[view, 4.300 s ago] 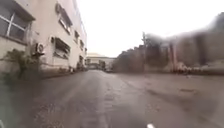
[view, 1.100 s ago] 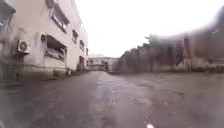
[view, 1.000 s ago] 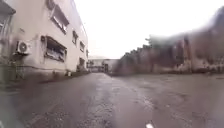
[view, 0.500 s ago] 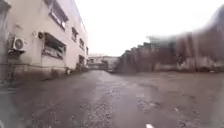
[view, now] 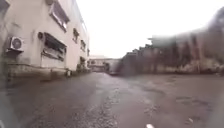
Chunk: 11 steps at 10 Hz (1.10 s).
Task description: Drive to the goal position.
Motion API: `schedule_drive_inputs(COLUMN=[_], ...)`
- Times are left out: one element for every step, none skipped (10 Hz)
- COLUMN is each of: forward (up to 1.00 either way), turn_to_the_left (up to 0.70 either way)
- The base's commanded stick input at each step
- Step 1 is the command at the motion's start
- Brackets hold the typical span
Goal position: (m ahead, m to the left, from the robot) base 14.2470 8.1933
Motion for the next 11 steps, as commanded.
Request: schedule_drive_inputs(forward=[0.5,0.5,0.5,0.5,0.5,0.5,0.5,0.5,0.5,0.5,0.5], turn_to_the_left=[0.08,0.08,0.08,0.08,0.08,0.08,0.08,0.08,0.08,0.08,0.08])
